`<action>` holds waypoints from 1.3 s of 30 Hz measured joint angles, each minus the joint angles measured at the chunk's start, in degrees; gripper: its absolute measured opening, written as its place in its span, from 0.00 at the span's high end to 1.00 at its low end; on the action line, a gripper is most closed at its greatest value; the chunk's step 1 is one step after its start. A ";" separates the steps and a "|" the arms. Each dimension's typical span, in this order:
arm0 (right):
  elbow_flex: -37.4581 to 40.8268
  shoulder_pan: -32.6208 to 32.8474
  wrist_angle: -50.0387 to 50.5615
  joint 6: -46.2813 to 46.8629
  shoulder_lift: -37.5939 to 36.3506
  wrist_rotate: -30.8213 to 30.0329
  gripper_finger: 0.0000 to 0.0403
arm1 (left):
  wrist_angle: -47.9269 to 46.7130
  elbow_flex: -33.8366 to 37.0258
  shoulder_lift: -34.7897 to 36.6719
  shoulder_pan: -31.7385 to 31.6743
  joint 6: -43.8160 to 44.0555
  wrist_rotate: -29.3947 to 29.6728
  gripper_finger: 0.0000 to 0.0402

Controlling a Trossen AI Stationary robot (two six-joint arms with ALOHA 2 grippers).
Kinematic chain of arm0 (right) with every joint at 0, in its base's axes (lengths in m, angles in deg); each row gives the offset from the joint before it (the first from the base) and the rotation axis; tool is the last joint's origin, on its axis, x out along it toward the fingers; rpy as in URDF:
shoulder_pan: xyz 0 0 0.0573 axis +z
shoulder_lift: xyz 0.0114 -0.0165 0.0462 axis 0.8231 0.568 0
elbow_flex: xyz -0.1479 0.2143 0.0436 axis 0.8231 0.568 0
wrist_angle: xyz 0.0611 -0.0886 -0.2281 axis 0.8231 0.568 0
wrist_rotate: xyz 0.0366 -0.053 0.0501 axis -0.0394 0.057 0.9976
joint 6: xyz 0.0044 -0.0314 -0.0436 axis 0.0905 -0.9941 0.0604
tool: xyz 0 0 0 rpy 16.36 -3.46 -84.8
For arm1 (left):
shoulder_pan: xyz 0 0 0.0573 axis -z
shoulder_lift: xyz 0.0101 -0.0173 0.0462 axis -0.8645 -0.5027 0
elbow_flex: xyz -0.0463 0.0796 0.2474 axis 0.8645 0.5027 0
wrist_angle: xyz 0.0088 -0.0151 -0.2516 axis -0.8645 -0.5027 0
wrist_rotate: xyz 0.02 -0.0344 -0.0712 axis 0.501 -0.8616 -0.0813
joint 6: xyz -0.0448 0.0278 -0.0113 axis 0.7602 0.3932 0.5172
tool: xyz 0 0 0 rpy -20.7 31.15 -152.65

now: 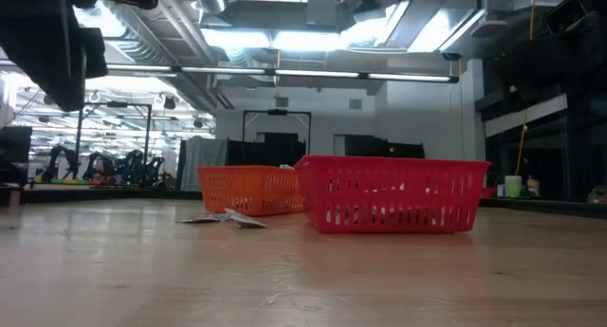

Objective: Pick & Place First Aid Supplies
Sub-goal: Put the orange ointment pack into the top red bin

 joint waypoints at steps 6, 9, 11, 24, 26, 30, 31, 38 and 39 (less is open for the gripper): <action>-0.02 0.01 0.00 0.01 0.00 0.00 0.60 | 0.92 0.00 -2.98 0.56 -0.05 -1.23 0.66; -0.02 0.01 0.00 0.01 0.00 0.00 0.60 | 1.28 0.00 -4.25 0.56 -0.42 -1.26 0.66; -0.01 0.02 0.00 0.00 0.00 0.00 0.60 | 2.30 0.00 -4.73 0.54 -1.79 -1.23 0.66; 0.00 0.02 0.00 0.00 0.00 0.00 0.60 | 3.47 0.00 -6.44 -0.72 -6.68 2.24 0.66; 0.00 0.02 0.00 0.00 0.00 0.01 0.60 | 3.66 0.00 -6.44 -1.04 -6.94 2.19 0.66; -0.01 0.00 0.00 0.00 -0.01 0.00 0.60 | 3.60 0.00 -6.46 -1.76 -8.87 2.21 0.66; 0.00 0.00 0.00 0.00 0.00 0.00 0.60 | 3.59 0.00 -6.45 -1.95 -9.27 2.19 0.66; -0.01 0.02 0.00 0.00 0.00 0.00 0.60 | 3.56 0.00 -6.45 -3.09 -10.07 1.86 0.66; -0.02 0.02 0.00 0.00 0.00 0.00 0.60 | 3.57 0.00 -6.44 -3.09 -10.35 1.83 0.66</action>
